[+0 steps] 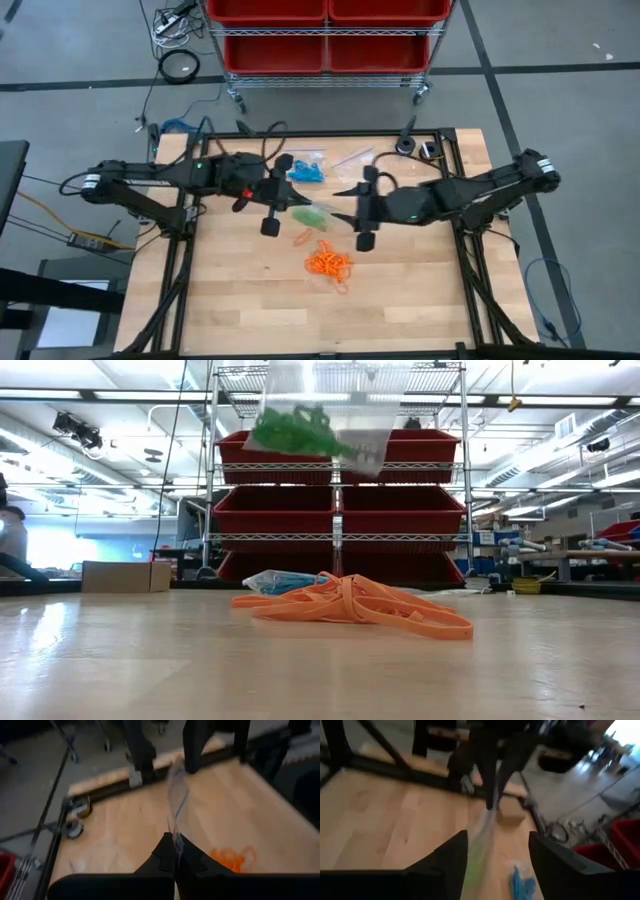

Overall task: Sort rubber bands
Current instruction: Close the bottom transparent zip bag

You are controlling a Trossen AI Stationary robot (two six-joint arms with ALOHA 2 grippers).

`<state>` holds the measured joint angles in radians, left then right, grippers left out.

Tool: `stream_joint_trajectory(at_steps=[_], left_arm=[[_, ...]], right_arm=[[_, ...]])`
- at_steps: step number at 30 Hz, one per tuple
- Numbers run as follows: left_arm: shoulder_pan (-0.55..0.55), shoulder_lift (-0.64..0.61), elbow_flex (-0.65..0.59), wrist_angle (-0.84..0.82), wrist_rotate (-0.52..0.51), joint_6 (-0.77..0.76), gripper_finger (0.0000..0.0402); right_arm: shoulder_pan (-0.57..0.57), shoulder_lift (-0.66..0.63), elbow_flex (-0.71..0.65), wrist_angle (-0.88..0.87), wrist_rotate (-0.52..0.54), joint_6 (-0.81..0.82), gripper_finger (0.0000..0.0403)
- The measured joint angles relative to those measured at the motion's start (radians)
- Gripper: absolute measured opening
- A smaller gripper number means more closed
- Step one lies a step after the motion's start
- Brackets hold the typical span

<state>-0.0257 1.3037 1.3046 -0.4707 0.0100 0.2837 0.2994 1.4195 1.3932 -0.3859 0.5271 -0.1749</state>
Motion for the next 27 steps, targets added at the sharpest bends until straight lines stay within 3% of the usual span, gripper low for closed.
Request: stream_joint_trajectory(at_steps=[5,9,21,27], left_arm=[[-0.002,0.097,0.128,-0.167,-0.036,0.026,0.0],[-0.01,0.147,0.174,-0.196,-0.04,0.033,0.0],[-0.041,0.168,0.191,-0.209,-0.055,0.057,0.0],[-0.042,0.168,0.191,-0.202,-0.073,0.076,0.0]], right_arm=[[-0.024,0.114,0.184,-0.113,-0.049,0.007,0.0166],[-0.051,0.189,0.272,-0.234,-0.112,0.045,0.0158],[-0.078,0.231,0.291,-0.323,-0.131,0.079,0.0154],[-0.093,0.231,0.291,-0.342,-0.209,0.096,0.0133]])
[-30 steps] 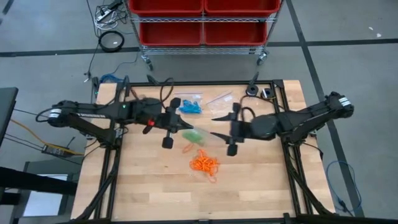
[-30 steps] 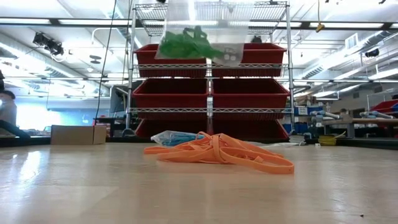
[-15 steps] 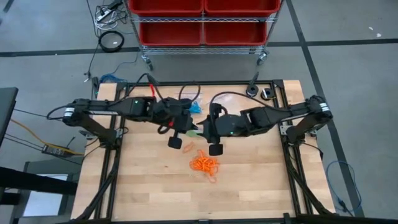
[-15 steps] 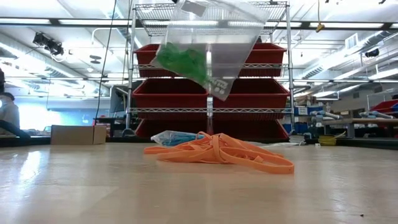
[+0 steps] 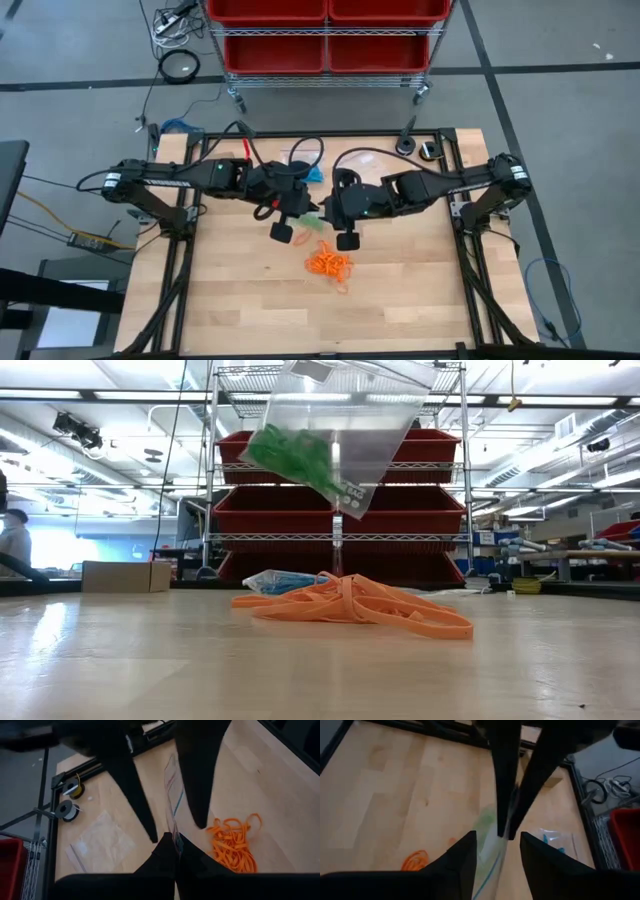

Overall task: Sort rubber bands
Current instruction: Close the bottom transparent zip bag

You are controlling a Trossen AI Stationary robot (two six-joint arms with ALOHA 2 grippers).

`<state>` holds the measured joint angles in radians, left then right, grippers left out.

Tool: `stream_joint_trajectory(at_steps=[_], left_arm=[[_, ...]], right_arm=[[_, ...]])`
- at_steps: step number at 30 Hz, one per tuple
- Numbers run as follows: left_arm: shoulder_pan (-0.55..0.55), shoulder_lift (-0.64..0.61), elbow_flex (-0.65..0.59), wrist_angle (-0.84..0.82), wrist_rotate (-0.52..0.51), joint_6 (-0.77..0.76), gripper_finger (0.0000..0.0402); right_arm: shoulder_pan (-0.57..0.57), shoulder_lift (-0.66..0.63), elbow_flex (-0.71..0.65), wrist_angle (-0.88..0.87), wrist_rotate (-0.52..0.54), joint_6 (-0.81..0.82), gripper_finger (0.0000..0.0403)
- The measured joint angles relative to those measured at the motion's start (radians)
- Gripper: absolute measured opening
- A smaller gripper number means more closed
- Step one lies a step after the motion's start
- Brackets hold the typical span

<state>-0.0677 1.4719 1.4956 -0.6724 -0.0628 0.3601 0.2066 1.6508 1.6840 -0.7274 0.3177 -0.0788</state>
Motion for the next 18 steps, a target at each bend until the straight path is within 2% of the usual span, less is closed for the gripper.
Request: stream_joint_trajectory(at_steps=[18], left_arm=[[-0.001,0.0,-0.001,0.025,0.008,0.003,0.0]], right_arm=[[-0.019,0.0,-0.033,-0.003,-0.041,-0.017,0.0048]])
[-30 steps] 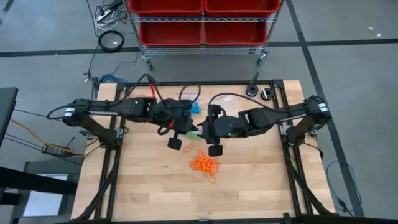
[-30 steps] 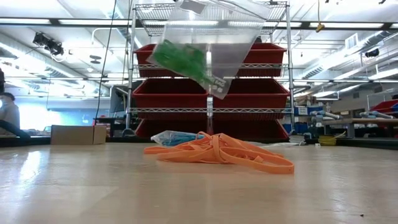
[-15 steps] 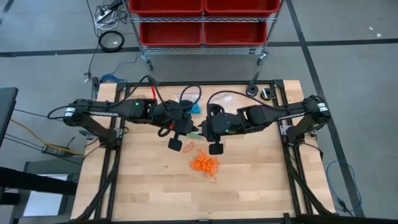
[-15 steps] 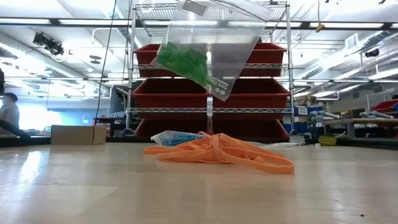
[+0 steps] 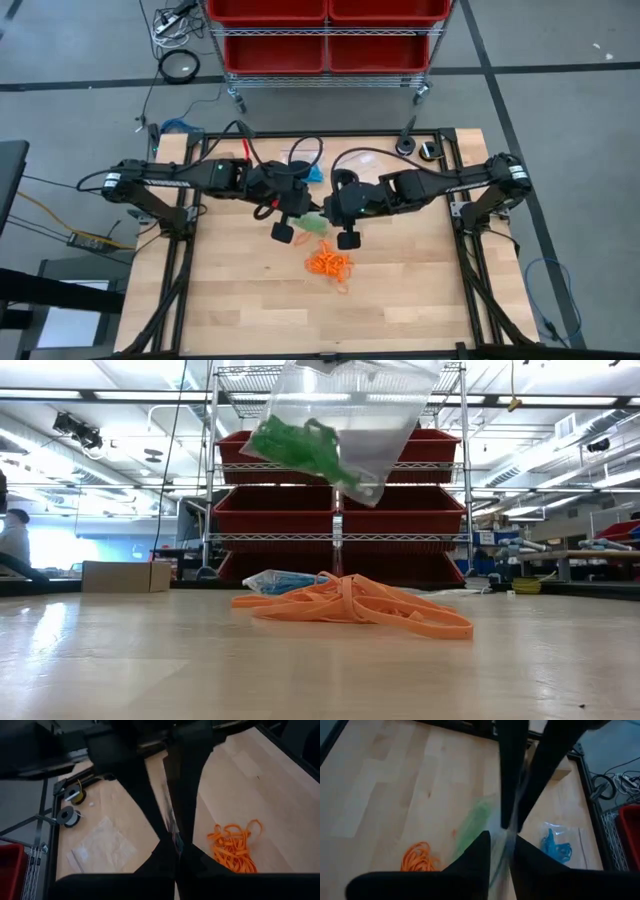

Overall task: Sort rubber bands
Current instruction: Close the bottom transparent zip bag

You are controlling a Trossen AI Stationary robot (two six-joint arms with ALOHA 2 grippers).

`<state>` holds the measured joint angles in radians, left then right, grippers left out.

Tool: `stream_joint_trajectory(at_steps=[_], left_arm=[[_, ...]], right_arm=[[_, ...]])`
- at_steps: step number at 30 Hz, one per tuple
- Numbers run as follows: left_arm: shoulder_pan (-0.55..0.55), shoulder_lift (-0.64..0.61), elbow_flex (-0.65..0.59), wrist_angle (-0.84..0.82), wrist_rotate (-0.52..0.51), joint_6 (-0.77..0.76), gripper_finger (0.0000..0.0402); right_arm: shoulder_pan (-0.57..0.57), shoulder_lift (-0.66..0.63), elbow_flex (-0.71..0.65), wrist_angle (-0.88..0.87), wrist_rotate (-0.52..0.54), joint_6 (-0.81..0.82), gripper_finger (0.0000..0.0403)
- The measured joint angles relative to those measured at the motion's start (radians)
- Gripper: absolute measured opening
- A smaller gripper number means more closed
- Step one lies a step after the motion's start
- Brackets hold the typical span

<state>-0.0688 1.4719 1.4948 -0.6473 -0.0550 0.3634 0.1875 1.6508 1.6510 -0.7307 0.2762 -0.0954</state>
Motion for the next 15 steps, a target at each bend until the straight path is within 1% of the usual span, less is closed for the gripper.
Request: stream_joint_trajectory(at_steps=[4,7,15], left_arm=[[0.0,0.0,0.0,-0.015,0.001,0.0,0.0],[0.0,0.001,0.0,-0.027,0.003,0.0,0.0],[0.0,0.001,0.0,-0.032,0.005,0.0,0.0]], right_arm=[[0.0,0.0,0.0,0.012,0.0,-0.008,0.0024],[0.0,0.0,0.0,0.026,0.0,-0.02,0.0015],[0.0,0.0,0.0,0.033,0.0,-0.038,0.0019]])
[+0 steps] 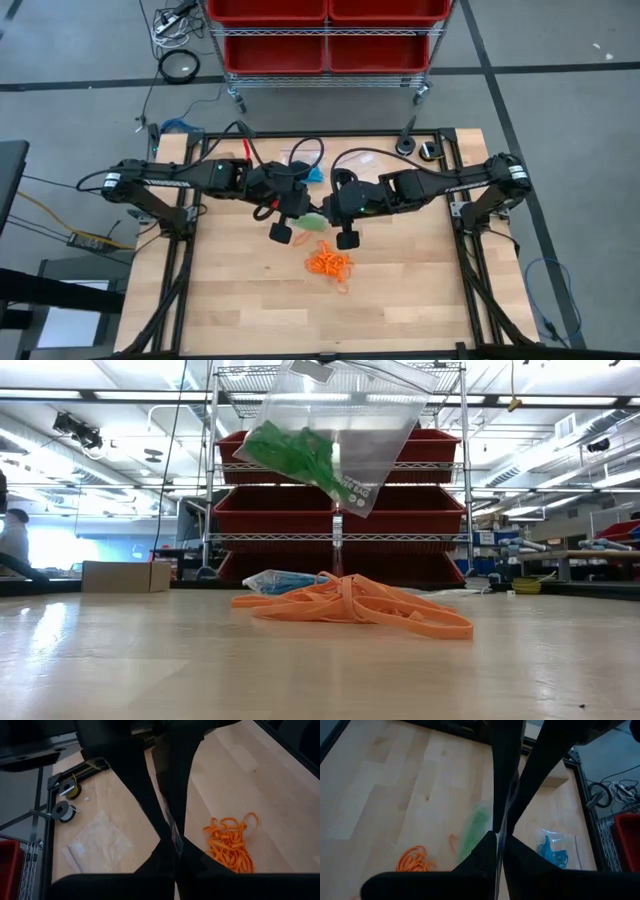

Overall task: Sort rubber bands
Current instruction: Close the bottom transparent zip bag

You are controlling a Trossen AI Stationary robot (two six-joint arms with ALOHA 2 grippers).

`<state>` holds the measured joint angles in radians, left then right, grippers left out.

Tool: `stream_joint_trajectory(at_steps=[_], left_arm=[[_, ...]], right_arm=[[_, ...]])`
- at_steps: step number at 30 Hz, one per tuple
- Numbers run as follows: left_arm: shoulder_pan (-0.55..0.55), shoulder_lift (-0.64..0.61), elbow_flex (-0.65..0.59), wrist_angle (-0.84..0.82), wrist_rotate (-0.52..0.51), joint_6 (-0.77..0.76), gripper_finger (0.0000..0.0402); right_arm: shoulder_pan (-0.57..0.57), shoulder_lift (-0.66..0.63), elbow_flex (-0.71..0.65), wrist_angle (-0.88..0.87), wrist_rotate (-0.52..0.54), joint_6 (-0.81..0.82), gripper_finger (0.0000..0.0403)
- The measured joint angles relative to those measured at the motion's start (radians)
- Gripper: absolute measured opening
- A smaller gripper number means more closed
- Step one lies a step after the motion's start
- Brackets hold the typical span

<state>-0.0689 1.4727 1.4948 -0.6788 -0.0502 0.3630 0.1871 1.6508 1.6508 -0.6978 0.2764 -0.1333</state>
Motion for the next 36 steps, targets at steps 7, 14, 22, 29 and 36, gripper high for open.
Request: stream_joint_trajectory(at_steps=[7,14,22,29,36], left_arm=[[0.0,0.001,0.0,-0.005,0.0,0.0,0.0],[0.0,0.003,0.0,-0.011,-0.001,0.0,0.0],[0.0,0.003,0.0,-0.061,-0.026,0.003,0.0],[0.0,0.002,0.0,-0.083,-0.031,0.004,0.0],[0.0,0.002,0.0,-0.08,-0.035,0.004,0.0]], right_arm=[[0.008,0.0,0.0,-0.022,0.029,-0.049,0.0001],[0.01,0.0,0.001,-0.081,0.035,-0.043,0.0],[0.014,-0.001,0.001,-0.251,0.037,0.019,0.0],[0.021,-0.002,0.0,-0.402,0.039,0.072,0.0],[0.025,-0.002,0.0,-0.512,0.043,0.119,0.0]])
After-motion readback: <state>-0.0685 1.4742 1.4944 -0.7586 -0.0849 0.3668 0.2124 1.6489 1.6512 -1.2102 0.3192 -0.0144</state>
